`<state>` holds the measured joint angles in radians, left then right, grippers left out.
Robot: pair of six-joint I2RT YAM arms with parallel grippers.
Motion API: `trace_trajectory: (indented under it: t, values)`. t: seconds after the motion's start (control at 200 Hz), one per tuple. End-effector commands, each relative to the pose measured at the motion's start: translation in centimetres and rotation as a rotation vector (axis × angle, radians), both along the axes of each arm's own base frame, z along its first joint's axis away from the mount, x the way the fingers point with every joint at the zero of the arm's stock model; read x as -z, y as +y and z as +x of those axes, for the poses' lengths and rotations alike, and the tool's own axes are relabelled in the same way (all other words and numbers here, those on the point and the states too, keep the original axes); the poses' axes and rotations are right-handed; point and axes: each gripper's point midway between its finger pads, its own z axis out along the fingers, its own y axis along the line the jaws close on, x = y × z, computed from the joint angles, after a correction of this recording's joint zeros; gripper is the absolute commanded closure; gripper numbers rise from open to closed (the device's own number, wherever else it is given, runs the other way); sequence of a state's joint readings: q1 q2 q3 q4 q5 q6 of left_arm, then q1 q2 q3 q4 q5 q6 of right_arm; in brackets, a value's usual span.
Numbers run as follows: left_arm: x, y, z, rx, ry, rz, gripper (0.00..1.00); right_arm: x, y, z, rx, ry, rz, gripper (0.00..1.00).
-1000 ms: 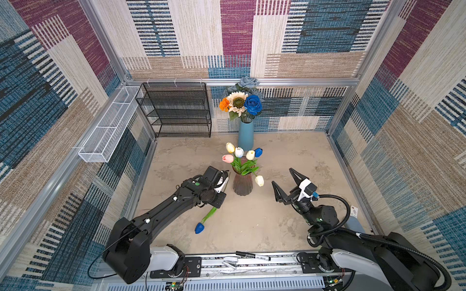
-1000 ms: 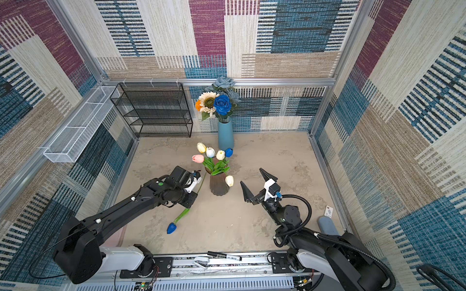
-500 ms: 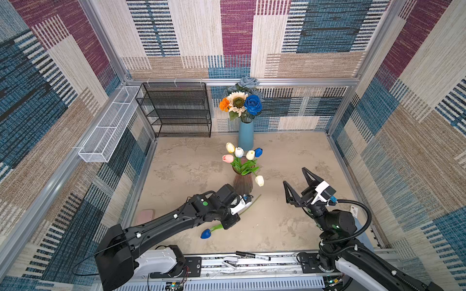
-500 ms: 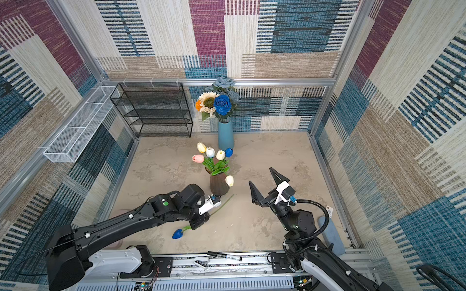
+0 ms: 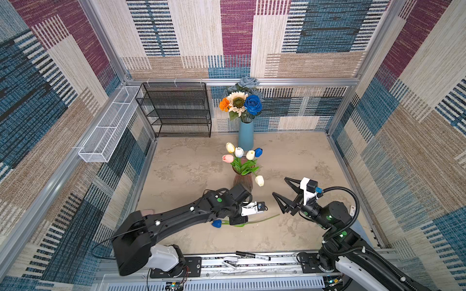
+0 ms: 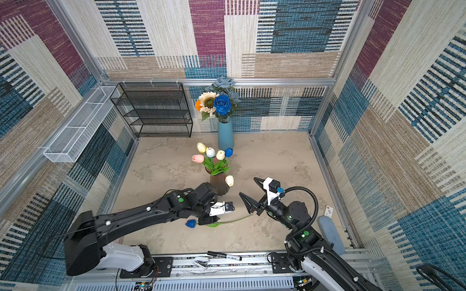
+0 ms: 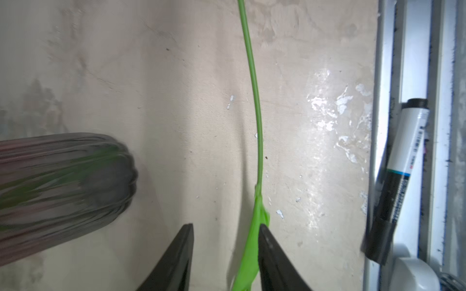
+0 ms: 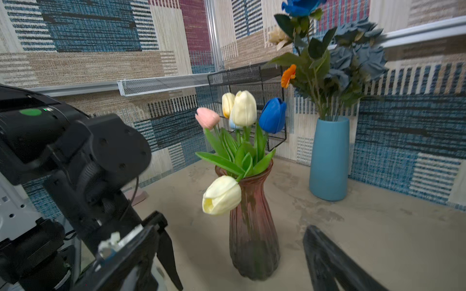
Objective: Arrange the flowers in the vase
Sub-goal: 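Open and withdraw the left gripper while the right gripper moves to the blue tulip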
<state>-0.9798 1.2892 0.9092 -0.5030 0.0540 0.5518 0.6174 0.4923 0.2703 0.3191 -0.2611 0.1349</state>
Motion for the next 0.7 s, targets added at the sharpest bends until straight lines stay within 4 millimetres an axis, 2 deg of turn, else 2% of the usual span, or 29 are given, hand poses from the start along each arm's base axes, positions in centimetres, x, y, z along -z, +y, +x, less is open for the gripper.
trace_trajectory:
  t: [0.0,0.04,0.08,0.13,0.19,0.266,0.321,0.371,0.431,0.541,0.696]
  values:
    - [-4.4,1.0,0.6,-0.050,-0.151,-0.190,0.50,1.9,1.3,-1.1,-0.086,0.096,-0.044,0.10]
    - [-5.8,1.4,0.2,-0.042,-0.195,-0.295,0.42,2.4,1.8,-1.5,-0.108,0.111,-0.066,0.11]
    - [-6.2,1.8,-0.2,-0.036,-0.238,-0.361,0.33,2.9,2.4,-1.8,-0.126,0.124,-0.087,0.11]
    - [-6.6,2.8,0.6,-0.149,-0.246,-0.416,0.34,3.6,3.2,-2.2,-0.146,0.143,-0.119,0.13]
    - [-7.5,5.5,2.6,-0.365,-0.252,-0.469,0.37,4.3,4.5,-2.8,-0.185,0.174,-0.155,0.16]
    - [-9.0,8.4,3.7,-0.517,-0.253,-0.674,0.36,6.1,6.2,-4.3,-0.236,0.227,-0.211,0.19]
    - [-9.6,10.1,3.8,-0.588,-0.253,-0.834,0.35,8.0,7.2,-5.7,-0.261,0.266,-0.268,0.19]
    - [-8.9,12.0,4.0,-0.672,-0.258,-0.912,0.35,9.9,7.9,-7.0,-0.288,0.295,-0.327,0.20]
    - [-8.1,13.7,3.8,-0.739,-0.258,-0.956,0.35,11.8,8.0,-7.4,-0.268,0.366,-0.391,0.25]
    - [-7.0,14.8,2.9,-0.761,-0.241,-0.991,0.35,13.9,8.4,-7.5,-0.269,0.447,-0.427,0.31]
    - [-6.1,15.2,2.5,-0.766,-0.241,-0.977,0.34,16.8,10.7,-7.5,-0.317,0.546,-0.584,0.36]
